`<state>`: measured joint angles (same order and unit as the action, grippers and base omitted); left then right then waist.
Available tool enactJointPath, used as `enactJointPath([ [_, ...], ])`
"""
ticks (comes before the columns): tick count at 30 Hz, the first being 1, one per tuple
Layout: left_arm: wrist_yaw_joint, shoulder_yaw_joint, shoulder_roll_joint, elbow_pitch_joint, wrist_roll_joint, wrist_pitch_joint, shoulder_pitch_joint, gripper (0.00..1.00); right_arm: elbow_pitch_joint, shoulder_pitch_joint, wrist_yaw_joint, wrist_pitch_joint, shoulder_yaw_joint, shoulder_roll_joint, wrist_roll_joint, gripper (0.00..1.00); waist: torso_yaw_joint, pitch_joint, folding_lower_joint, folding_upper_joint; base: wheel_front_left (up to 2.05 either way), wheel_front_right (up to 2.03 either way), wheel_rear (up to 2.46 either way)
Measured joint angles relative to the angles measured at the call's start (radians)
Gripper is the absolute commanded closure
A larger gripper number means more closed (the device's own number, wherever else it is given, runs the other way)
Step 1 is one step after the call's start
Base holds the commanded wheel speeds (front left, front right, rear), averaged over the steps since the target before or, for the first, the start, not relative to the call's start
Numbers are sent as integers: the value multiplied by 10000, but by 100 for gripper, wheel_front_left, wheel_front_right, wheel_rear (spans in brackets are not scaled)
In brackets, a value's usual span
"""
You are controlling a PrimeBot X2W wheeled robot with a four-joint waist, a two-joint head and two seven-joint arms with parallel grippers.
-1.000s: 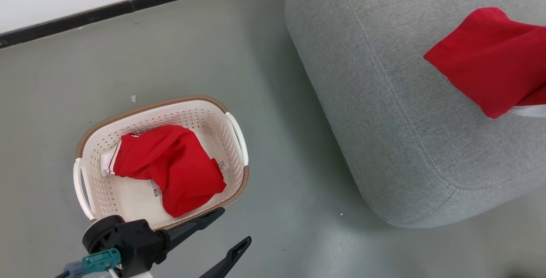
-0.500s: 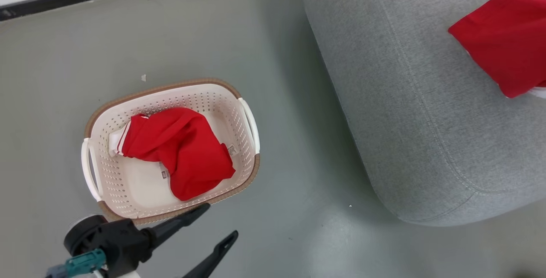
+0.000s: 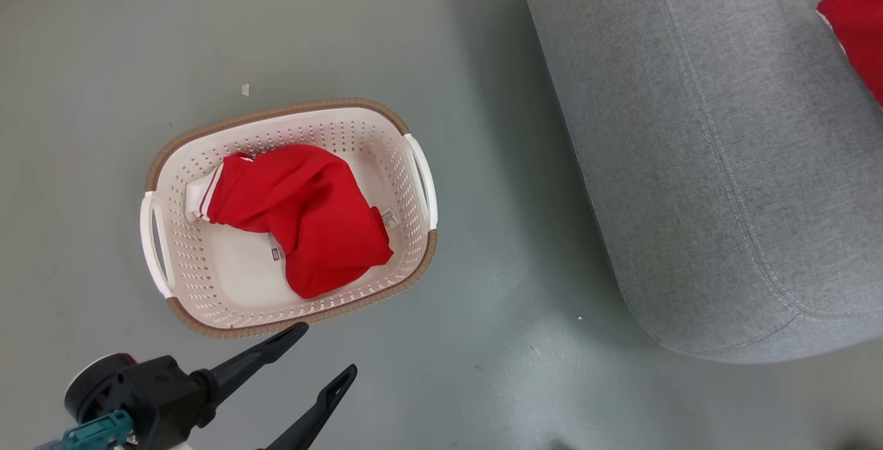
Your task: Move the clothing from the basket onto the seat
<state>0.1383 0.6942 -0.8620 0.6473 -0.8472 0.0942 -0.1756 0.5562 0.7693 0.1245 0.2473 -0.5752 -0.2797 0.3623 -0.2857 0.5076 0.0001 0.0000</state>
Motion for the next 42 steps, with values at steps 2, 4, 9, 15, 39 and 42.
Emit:
enactJointPath([
  [2,6,-27,-100,82,-63,0,20,0,238,3,0,4,-284,90,-117,100,31,88,0,0,0,0,0],
  [4,15,-54,-219,153,-65,0,33,0,640,-17,0,2,-548,265,-359,100,57,177,0,0,0,0,0],
  [9,59,-109,-357,330,-67,0,146,0,1749,-24,0,-173,-938,654,-587,100,119,420,0,0,0,0,0],
  [15,88,-297,-573,470,-65,-2,191,0,1760,36,0,-98,-980,1287,-1126,100,195,670,0,0,0,0,0],
  [39,-192,-483,-577,268,-316,-439,185,0,2650,798,0,-63,-1534,899,-2019,84,344,673,0,0,0,0,0],
  [42,-238,-483,-573,190,-324,-445,185,0,2640,769,0,-36,-1557,1007,-2326,62,329,600,0,0,0,0,0],
])
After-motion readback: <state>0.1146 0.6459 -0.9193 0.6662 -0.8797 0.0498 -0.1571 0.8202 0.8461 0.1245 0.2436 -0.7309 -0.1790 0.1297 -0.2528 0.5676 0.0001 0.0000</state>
